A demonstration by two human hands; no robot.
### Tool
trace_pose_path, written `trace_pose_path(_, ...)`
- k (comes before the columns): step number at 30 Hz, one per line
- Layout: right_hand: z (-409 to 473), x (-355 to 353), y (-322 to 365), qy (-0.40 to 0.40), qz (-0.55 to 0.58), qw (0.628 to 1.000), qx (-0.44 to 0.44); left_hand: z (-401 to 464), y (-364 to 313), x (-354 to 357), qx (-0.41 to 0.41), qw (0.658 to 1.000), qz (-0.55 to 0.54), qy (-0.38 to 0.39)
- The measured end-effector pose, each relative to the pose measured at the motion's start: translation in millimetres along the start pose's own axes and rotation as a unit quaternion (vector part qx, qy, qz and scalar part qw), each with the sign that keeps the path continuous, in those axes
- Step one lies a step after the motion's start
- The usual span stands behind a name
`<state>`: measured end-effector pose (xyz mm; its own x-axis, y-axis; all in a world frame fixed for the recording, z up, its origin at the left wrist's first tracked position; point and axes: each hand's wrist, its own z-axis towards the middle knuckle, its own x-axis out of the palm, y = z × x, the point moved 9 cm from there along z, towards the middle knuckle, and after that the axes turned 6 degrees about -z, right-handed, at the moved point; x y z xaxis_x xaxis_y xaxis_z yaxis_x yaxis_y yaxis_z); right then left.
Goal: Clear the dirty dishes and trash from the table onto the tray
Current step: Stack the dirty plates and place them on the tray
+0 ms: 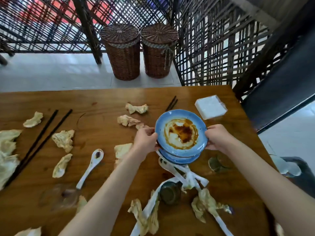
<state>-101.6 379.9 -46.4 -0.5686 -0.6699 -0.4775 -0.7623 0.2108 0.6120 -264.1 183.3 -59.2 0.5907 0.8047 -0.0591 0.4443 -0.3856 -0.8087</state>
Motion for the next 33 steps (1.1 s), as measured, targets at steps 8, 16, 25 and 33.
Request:
trace_pose_path(8,28,-6,-22,0.017,-0.031,0.999,0.011,10,24,17,0.022,0.991,0.101,-0.079)
trace_pose_path(16,34,13,-22,0.041,-0.093,0.995,0.025,13,24,11,0.018,0.989,0.110,-0.093)
trace_pose_path(25,38,15,-23,0.034,-0.140,0.989,0.040,12,24,7,0.036,0.982,0.159,-0.100)
trace_pose_path(33,36,14,-21,0.090,-0.153,0.982,0.064,14,32,9,-0.006,0.988,0.118,-0.095)
